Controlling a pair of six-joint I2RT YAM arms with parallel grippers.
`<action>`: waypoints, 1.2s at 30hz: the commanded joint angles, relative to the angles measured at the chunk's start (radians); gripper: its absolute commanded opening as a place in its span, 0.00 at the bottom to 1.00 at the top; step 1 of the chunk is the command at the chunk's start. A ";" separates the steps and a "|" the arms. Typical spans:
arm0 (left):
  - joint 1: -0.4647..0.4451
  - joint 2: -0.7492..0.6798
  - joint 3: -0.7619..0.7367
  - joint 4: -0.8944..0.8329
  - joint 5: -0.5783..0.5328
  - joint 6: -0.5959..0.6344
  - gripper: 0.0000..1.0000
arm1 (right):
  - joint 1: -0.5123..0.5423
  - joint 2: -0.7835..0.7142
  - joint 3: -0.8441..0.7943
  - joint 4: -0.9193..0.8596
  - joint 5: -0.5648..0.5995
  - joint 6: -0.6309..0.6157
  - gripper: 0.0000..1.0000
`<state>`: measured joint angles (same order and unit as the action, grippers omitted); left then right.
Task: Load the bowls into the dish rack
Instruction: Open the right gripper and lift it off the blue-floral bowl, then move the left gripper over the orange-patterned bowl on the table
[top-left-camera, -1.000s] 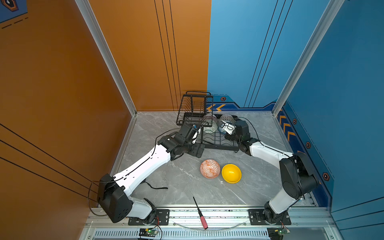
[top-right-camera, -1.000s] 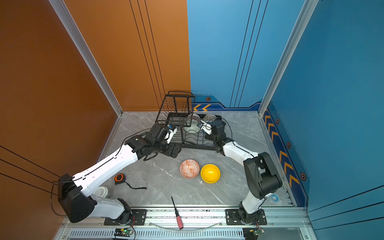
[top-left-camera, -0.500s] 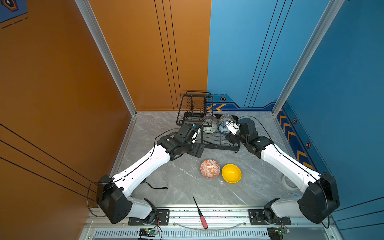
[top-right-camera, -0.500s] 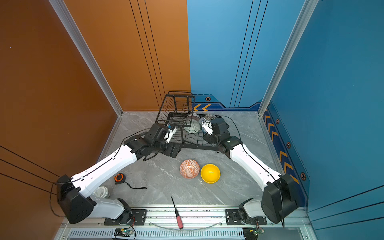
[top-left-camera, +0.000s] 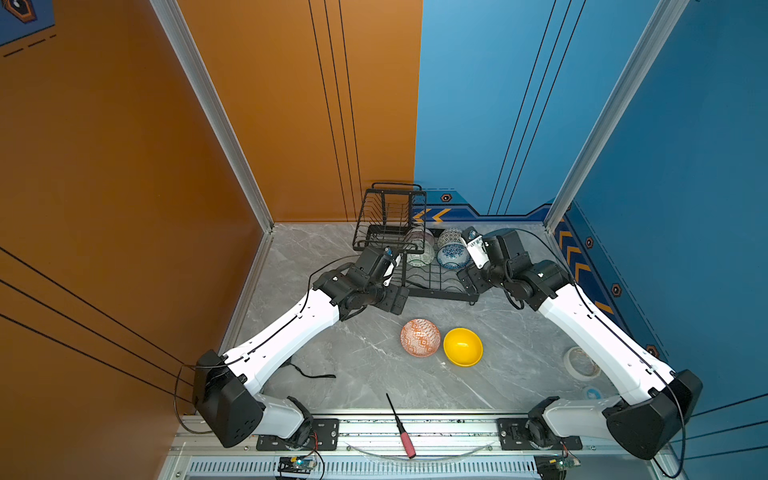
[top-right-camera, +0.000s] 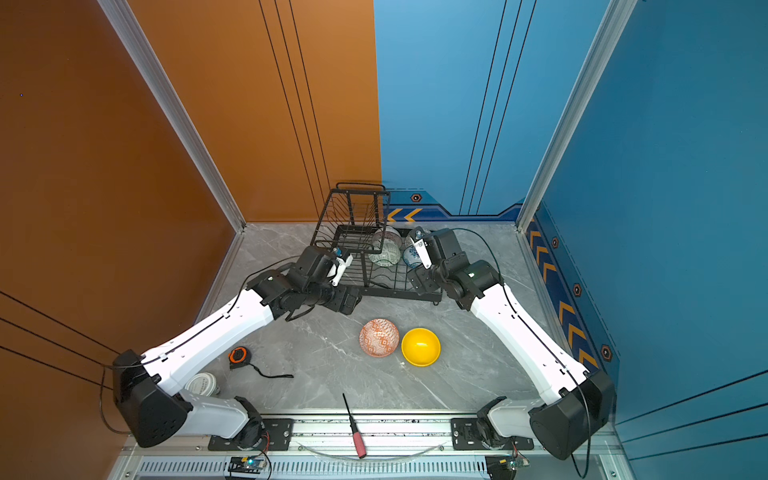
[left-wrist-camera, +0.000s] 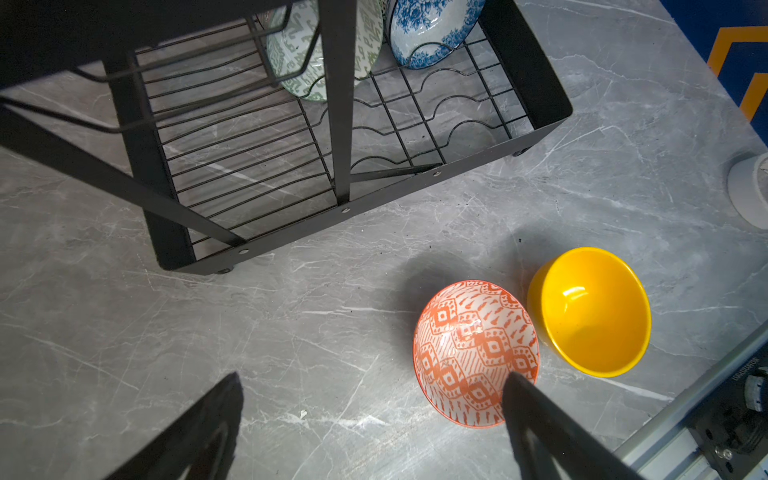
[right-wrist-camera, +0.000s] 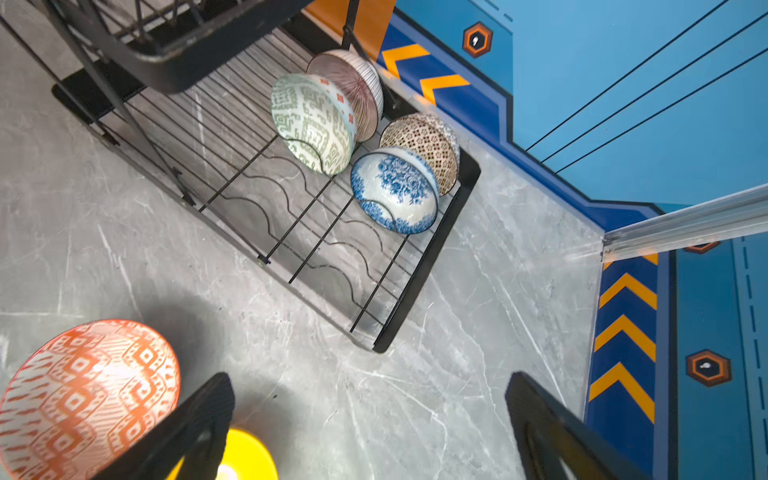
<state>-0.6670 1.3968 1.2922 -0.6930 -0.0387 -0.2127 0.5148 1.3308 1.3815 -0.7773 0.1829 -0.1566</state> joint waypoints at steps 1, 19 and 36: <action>-0.002 -0.001 0.028 -0.036 -0.024 0.009 0.98 | 0.004 0.018 0.059 -0.132 -0.024 0.058 1.00; -0.055 -0.040 -0.051 -0.098 -0.066 -0.039 0.98 | -0.003 0.015 0.024 -0.152 -0.066 0.118 1.00; -0.124 -0.062 -0.236 -0.013 0.023 -0.162 0.98 | -0.038 -0.017 0.014 -0.154 -0.158 0.109 1.00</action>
<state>-0.7757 1.3117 1.0760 -0.7506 -0.0479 -0.3389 0.4831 1.3258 1.3972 -0.9073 0.0475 -0.0441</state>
